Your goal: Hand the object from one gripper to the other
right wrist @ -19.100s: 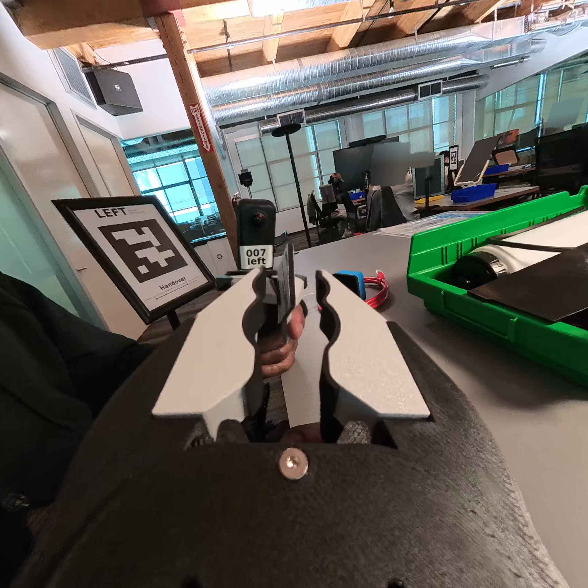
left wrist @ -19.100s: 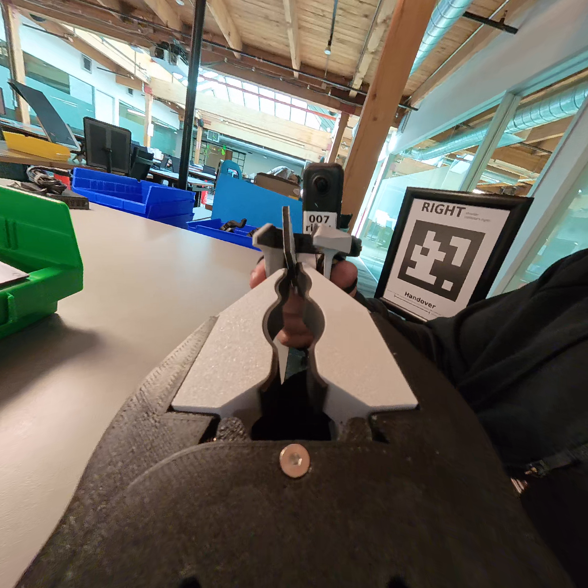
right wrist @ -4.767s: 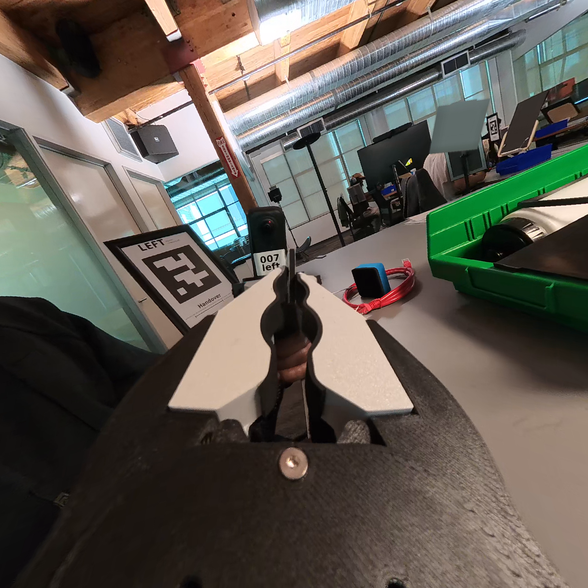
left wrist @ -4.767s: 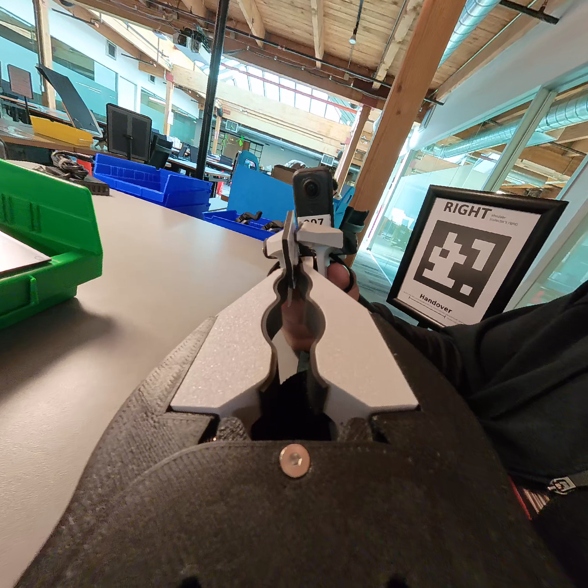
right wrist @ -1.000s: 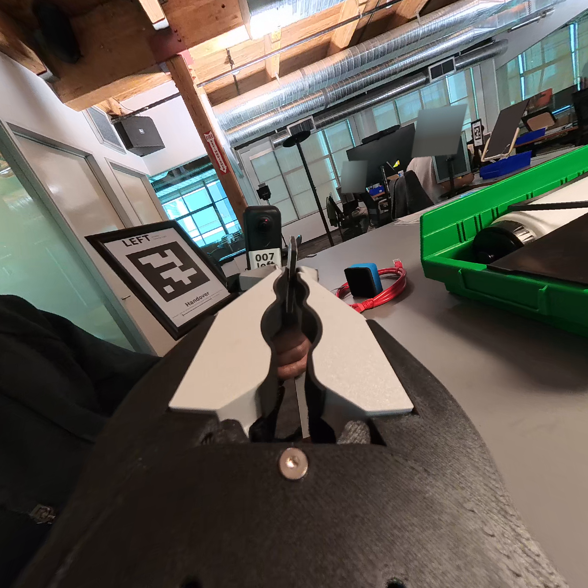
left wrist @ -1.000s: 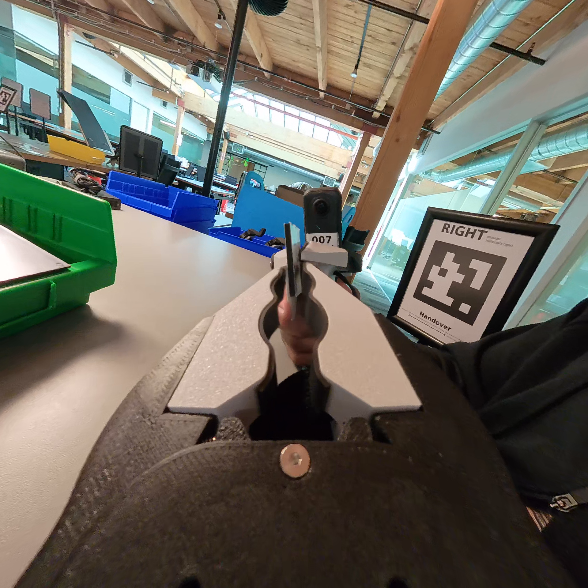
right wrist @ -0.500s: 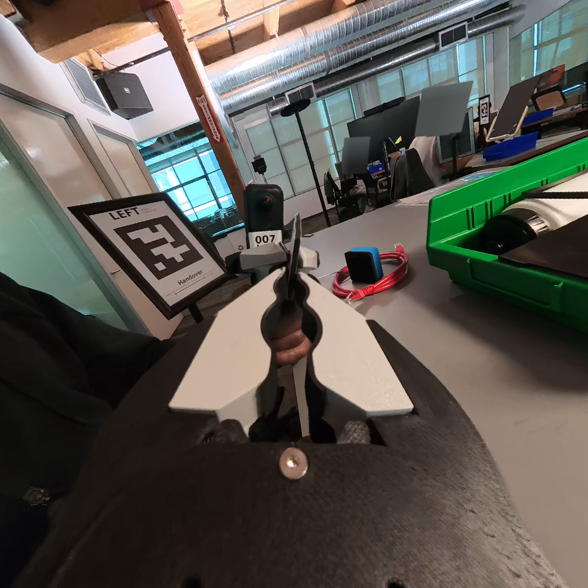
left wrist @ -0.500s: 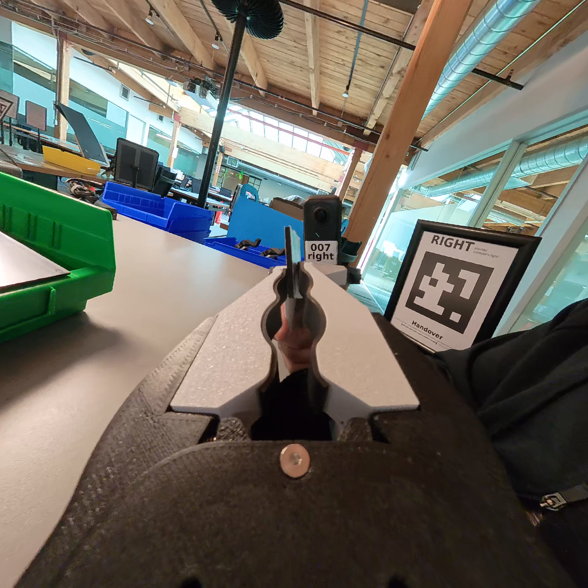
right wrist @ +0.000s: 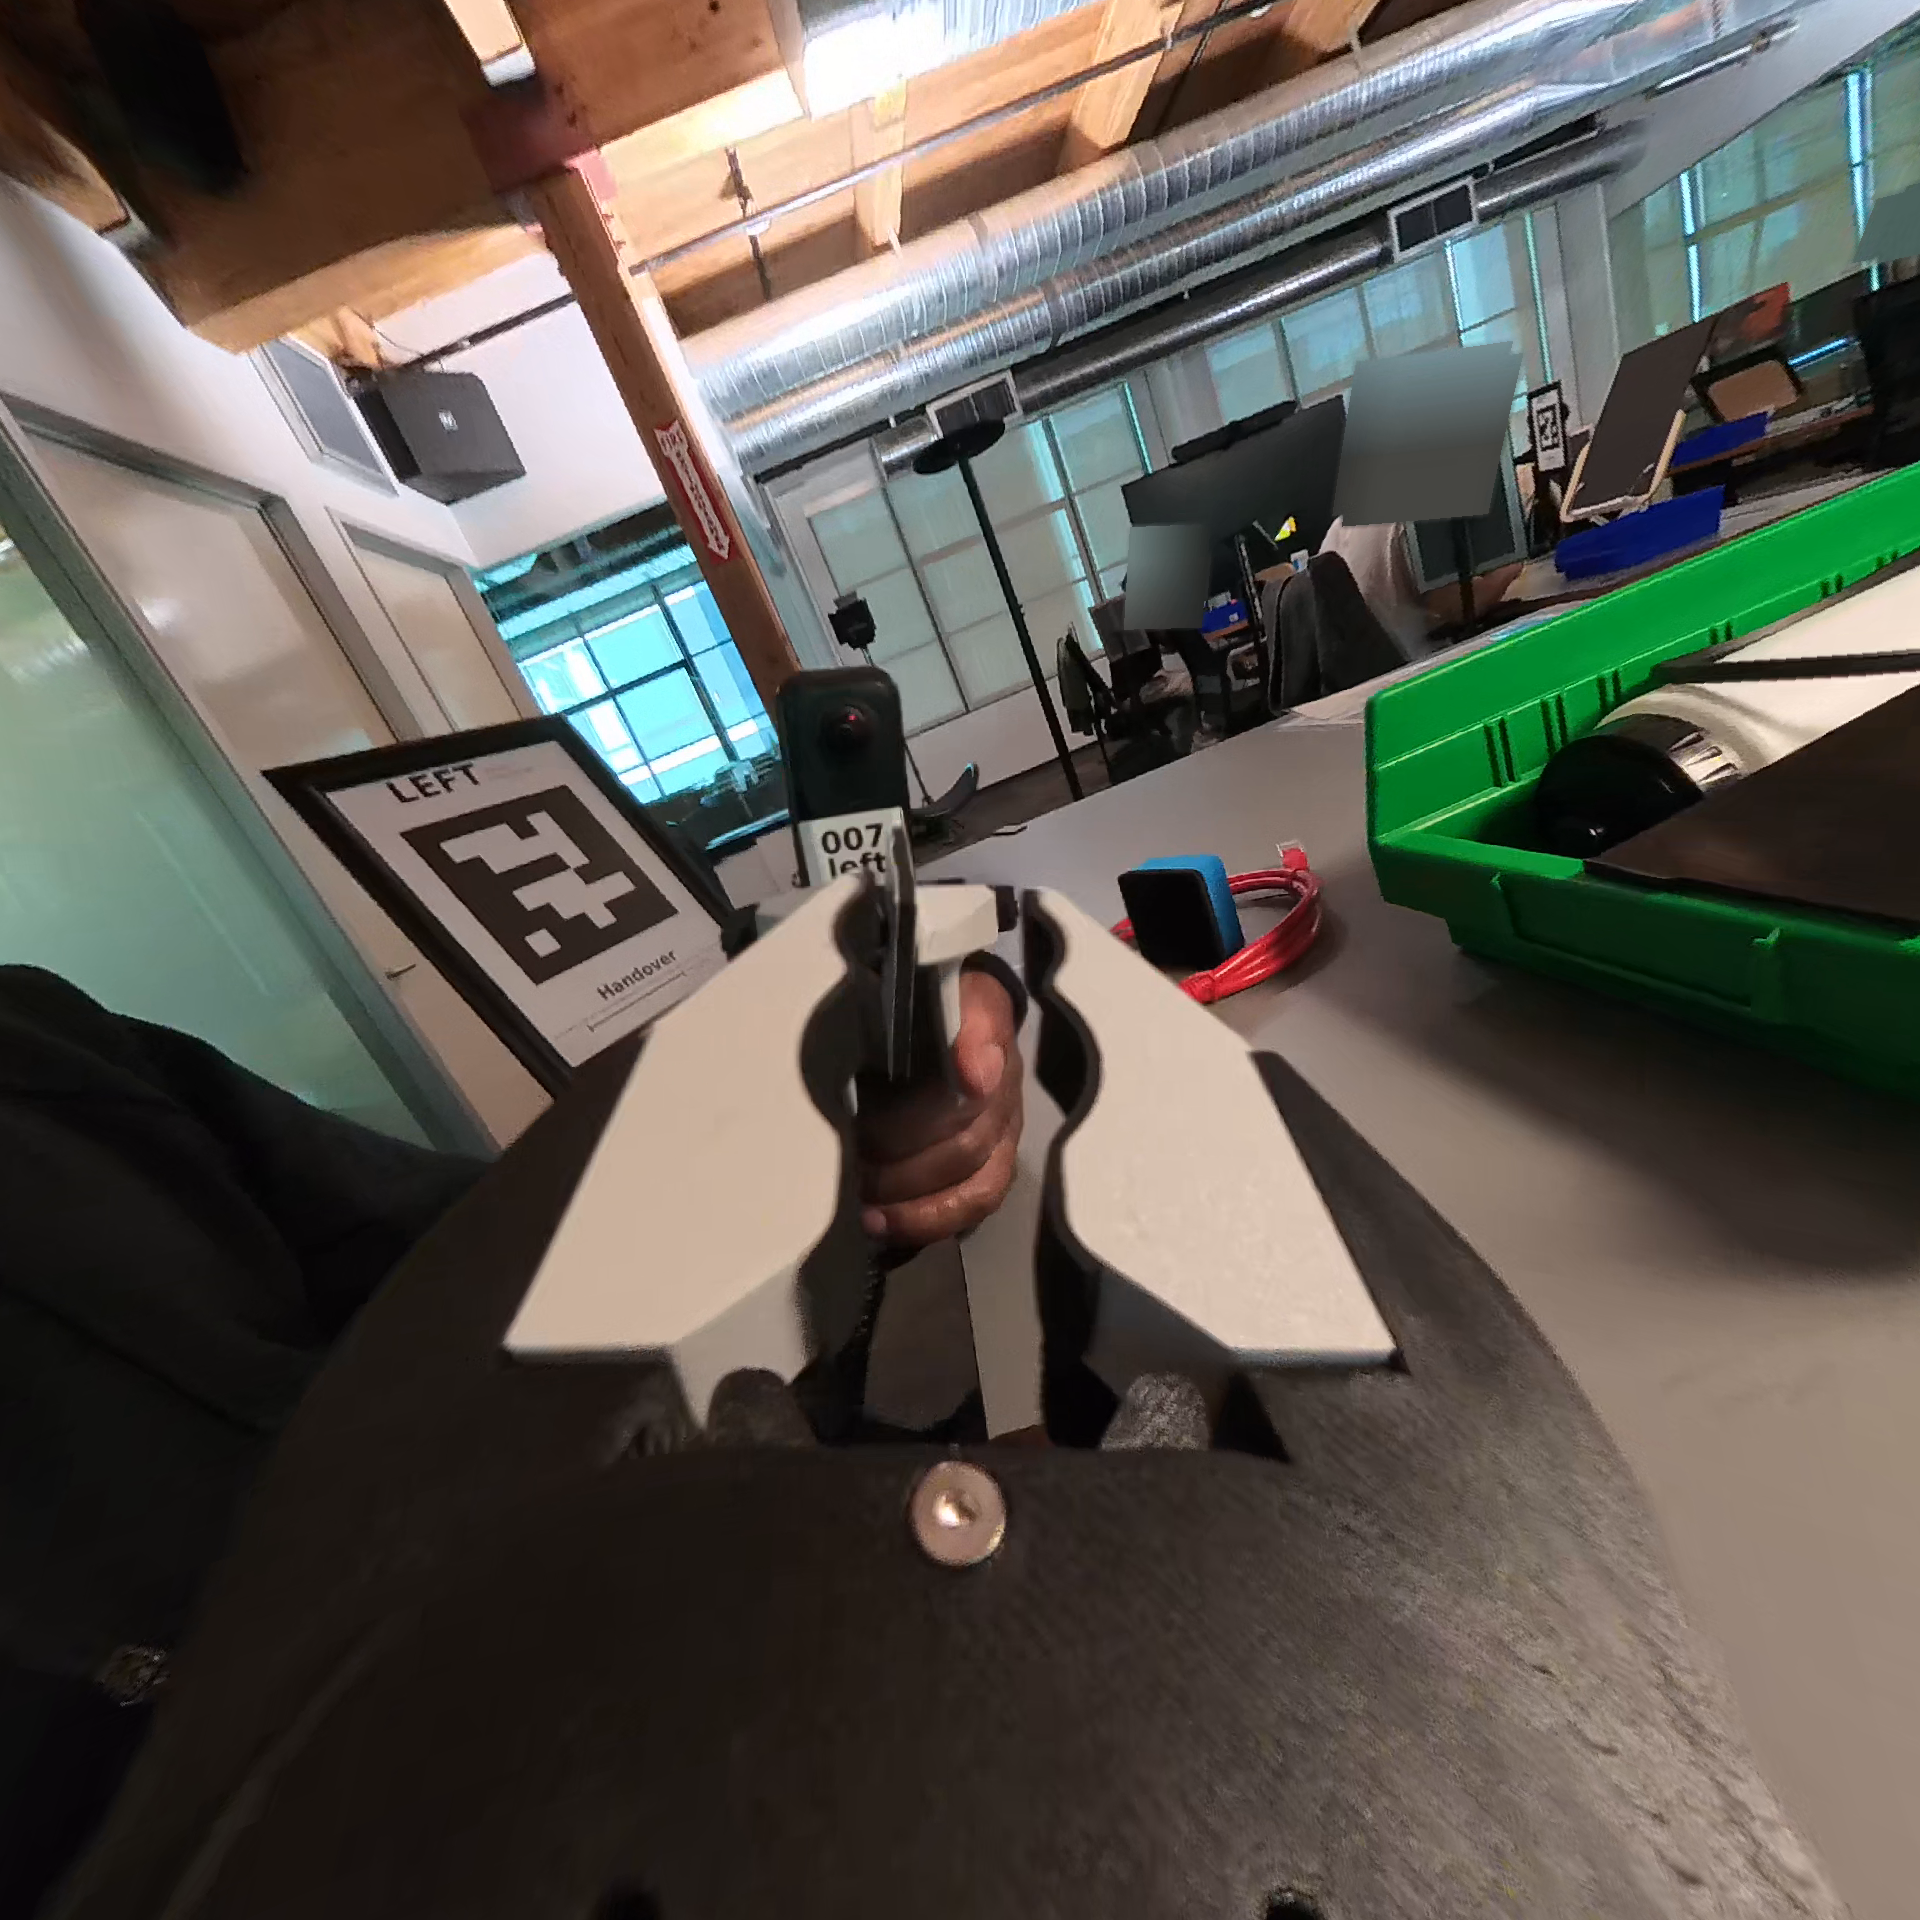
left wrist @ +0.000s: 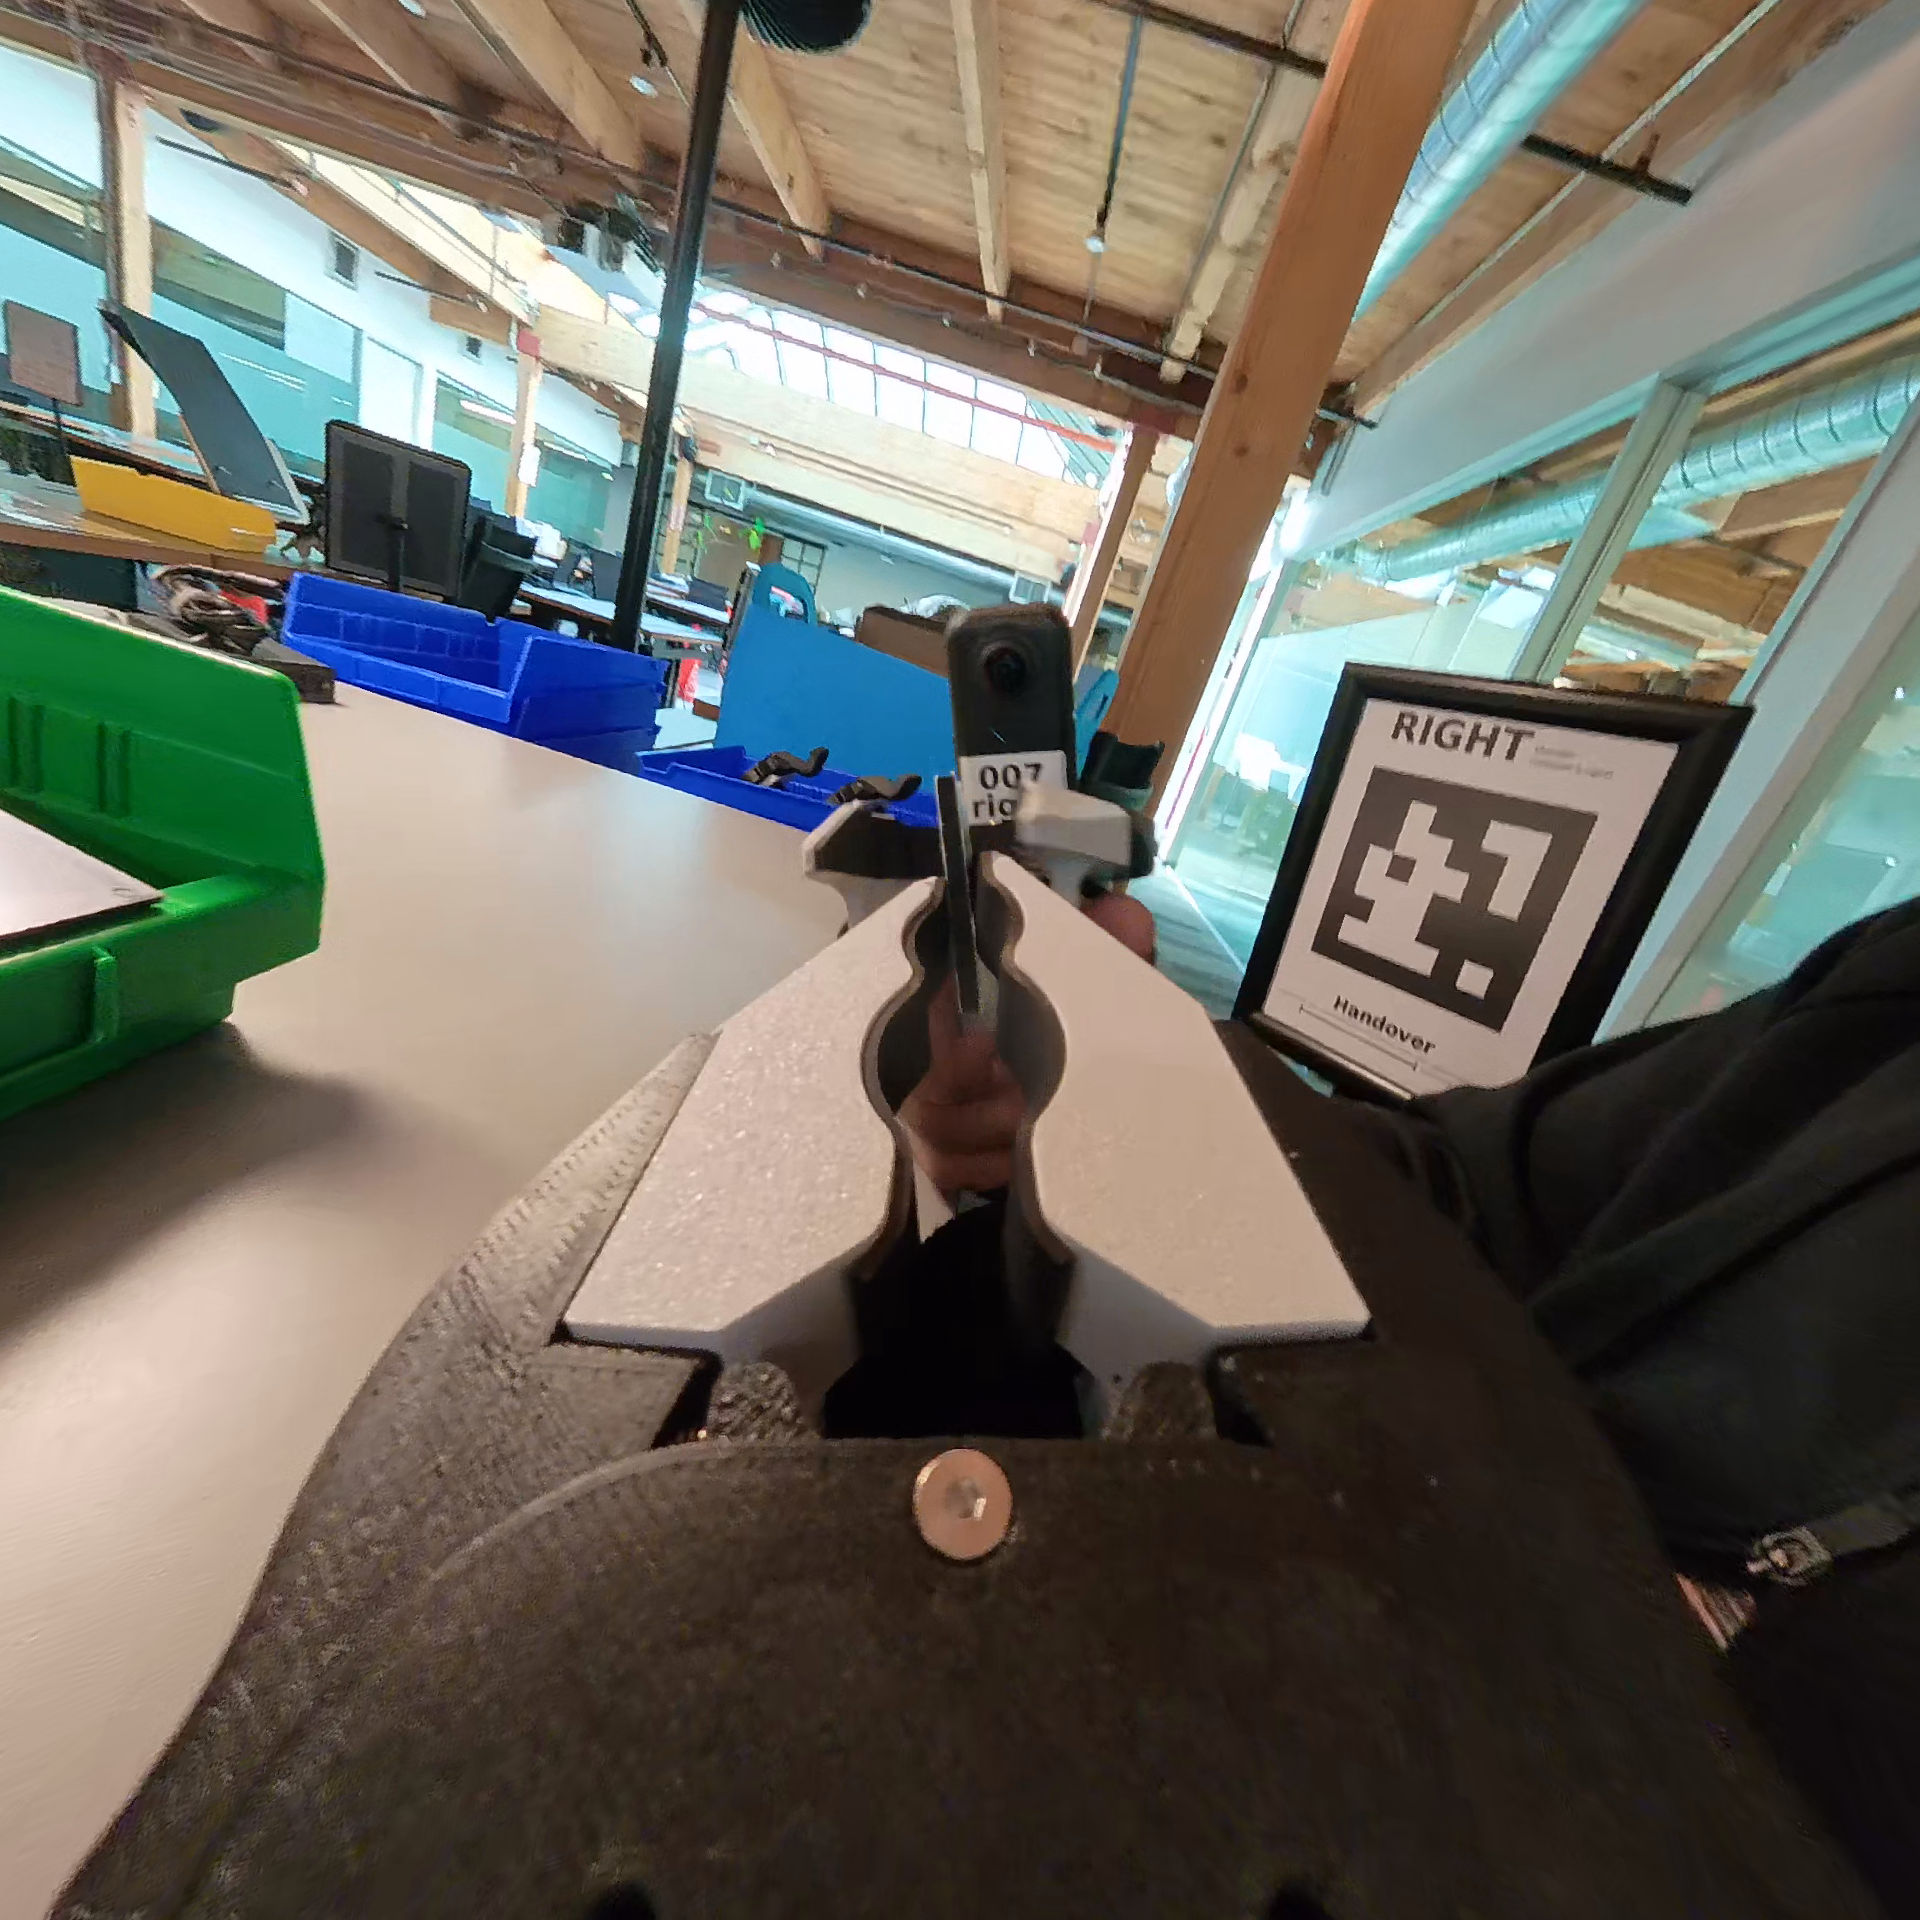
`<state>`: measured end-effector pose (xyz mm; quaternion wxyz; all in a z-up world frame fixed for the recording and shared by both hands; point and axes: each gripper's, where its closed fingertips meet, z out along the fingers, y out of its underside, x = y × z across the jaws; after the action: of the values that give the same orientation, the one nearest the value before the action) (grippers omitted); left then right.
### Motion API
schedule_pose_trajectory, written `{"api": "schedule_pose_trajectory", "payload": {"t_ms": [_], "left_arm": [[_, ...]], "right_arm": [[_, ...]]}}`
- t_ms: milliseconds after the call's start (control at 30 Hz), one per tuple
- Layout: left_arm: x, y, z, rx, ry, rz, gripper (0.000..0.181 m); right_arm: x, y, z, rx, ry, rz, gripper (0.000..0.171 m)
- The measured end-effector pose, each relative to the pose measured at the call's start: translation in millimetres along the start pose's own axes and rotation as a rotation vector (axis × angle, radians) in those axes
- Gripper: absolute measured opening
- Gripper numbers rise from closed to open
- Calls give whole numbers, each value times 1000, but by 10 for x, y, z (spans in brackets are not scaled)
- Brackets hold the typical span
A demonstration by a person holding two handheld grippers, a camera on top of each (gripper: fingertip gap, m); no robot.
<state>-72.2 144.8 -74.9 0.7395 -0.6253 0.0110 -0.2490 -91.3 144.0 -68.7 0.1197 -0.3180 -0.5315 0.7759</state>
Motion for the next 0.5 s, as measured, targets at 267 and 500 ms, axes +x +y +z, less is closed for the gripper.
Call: {"api": "schedule_pose_trajectory", "payload": {"t_ms": [267,500], "left_arm": [[-73,8,11,-6,-44,-20,12],[-71,-12,1,5,-45,-14,4]], "right_arm": [[-38,21,5,-14,-28,-1,5],[-59,13,0,-6,-33,-16,34]]}}
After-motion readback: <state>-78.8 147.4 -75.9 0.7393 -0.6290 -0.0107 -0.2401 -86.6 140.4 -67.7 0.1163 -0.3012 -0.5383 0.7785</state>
